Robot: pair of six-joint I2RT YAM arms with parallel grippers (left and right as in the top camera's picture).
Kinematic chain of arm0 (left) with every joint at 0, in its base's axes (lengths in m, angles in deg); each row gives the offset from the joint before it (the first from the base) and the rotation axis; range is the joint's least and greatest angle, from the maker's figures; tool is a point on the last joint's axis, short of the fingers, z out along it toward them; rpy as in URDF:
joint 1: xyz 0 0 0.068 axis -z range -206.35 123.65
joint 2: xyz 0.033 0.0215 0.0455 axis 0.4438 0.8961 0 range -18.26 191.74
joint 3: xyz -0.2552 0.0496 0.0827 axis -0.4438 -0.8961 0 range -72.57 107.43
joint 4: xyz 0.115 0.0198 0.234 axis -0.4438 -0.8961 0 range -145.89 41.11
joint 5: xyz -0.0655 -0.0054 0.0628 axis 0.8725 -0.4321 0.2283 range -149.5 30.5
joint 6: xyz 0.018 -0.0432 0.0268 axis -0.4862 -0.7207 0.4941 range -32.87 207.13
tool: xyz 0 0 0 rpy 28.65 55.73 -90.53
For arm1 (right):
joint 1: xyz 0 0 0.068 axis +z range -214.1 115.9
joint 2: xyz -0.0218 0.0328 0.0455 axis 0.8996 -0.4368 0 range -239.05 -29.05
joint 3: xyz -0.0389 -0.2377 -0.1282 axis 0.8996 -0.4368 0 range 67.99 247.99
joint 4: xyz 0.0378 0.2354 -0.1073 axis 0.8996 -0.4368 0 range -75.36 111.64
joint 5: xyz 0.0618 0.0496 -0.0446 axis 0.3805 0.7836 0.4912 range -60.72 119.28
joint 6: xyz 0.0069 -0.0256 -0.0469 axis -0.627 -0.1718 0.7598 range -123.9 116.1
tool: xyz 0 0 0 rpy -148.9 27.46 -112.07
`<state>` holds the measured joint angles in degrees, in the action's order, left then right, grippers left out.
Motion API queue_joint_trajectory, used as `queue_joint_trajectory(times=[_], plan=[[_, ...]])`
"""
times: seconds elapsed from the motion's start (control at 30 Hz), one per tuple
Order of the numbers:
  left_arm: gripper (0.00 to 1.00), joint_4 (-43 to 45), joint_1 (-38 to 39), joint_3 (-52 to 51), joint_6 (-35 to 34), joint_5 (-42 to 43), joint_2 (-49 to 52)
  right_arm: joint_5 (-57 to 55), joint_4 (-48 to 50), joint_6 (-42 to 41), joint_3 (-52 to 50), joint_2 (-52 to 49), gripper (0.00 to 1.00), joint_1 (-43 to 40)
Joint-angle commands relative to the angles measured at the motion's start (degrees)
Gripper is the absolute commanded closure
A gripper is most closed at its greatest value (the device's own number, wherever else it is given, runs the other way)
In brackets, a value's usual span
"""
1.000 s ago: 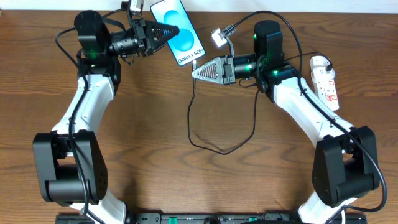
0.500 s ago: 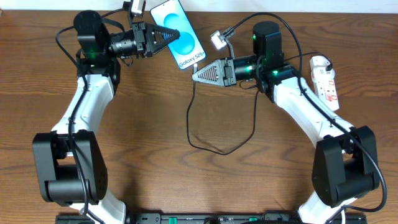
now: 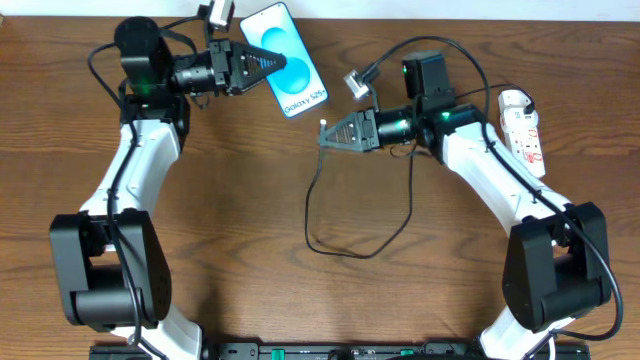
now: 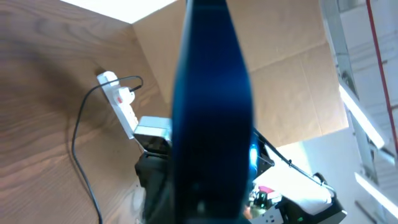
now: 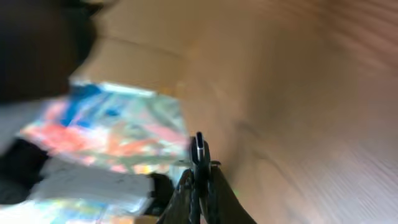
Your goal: Plug charger to phone and switch on socket
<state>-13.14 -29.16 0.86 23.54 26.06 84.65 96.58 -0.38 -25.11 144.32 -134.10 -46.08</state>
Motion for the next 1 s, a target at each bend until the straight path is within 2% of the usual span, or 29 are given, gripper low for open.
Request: queue_joint_trajectory(times=[0.0,0.1,0.23,0.53,0.77,0.97], plan=[[0.93,-0.96,-2.08,1.79,0.81,-1.16,-0.68,-15.67,-3.78,5.62,0.26,-0.09,0.99,-1.44],[0.93,-3.17,-2.69,1.77,1.03,-3.23,-0.68,-29.0,-8.48,4.35,0.26,-0.09,0.99,-1.07],[0.92,-6.54,-2.62,0.96,3.21,-6.01,-0.66,-40.59,-13.22,3.58,0.26,-0.44,0.99,0.31],[0.93,-18.97,-1.64,-0.96,11.67,-8.2,-0.66,-43.85,-13.86,3.02,0.31,-6.43,0.98,1.64],[0.92,-24.48,1.9,-0.96,18.91,-8.13,-0.63,-43.04,-13.57,5.03,1.03,-7.06,0.56,1.46],[0.93,-28.35,3.45,-0.98,20.96,-8.7,-0.15,-42.77,-15.54,5.97,5.79,-6.69,0.53,0.28]])
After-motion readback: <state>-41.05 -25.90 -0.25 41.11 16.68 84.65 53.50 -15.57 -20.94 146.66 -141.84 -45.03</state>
